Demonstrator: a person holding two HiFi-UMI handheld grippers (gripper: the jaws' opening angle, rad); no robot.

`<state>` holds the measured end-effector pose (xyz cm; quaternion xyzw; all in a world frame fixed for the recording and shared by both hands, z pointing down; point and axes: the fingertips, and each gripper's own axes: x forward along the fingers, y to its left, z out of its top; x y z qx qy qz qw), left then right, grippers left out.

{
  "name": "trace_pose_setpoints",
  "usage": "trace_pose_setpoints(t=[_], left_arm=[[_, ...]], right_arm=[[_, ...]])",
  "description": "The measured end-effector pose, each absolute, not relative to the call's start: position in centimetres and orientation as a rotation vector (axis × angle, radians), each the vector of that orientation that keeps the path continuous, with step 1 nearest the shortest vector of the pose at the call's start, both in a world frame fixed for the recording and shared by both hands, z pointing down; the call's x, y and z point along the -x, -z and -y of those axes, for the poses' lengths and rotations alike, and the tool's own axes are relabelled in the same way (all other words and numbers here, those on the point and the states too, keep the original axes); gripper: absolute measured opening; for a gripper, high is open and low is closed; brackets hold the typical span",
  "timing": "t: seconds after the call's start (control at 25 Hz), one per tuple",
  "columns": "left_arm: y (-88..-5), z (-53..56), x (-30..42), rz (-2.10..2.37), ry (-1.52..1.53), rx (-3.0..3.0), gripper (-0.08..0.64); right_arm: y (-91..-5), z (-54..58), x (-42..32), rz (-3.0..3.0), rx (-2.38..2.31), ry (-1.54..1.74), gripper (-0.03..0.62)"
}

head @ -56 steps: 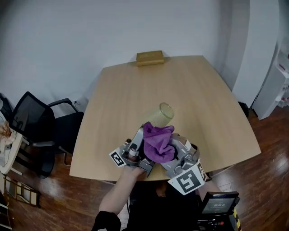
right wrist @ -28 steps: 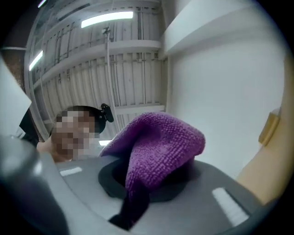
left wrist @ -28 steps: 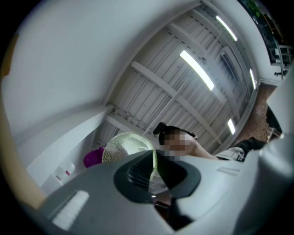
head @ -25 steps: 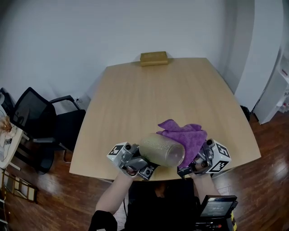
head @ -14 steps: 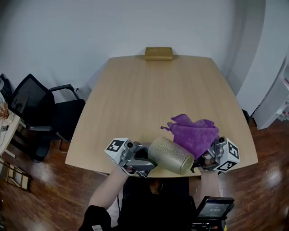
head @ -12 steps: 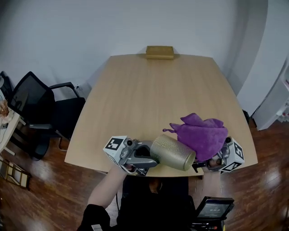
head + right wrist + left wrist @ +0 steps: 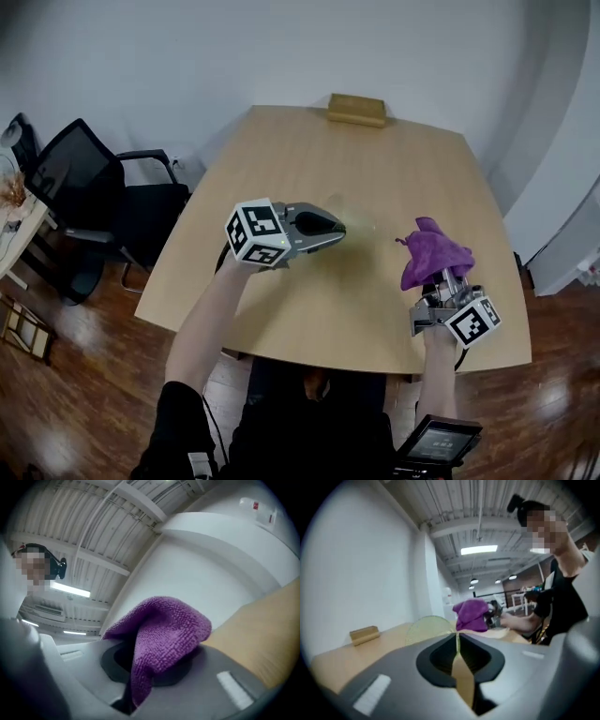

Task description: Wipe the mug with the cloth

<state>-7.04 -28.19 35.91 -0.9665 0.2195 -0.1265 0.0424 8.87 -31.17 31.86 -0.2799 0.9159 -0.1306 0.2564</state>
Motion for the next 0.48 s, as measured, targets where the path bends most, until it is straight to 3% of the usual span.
trace_pose_setpoints(t=[0.24, 0.48], left_arm=[[-42.4, 35.6, 9.9, -0.819, 1.162, 2.719, 0.043], [-43.4, 37.7, 9.1, -0.634, 1.462, 2.702, 0.043]], right_arm=[[-33.5, 33.7, -6.9, -2.569, 0.833, 0.408, 0.034], [-34.7, 33.2, -5.1, -2.642, 0.812, 0.410, 0.034]])
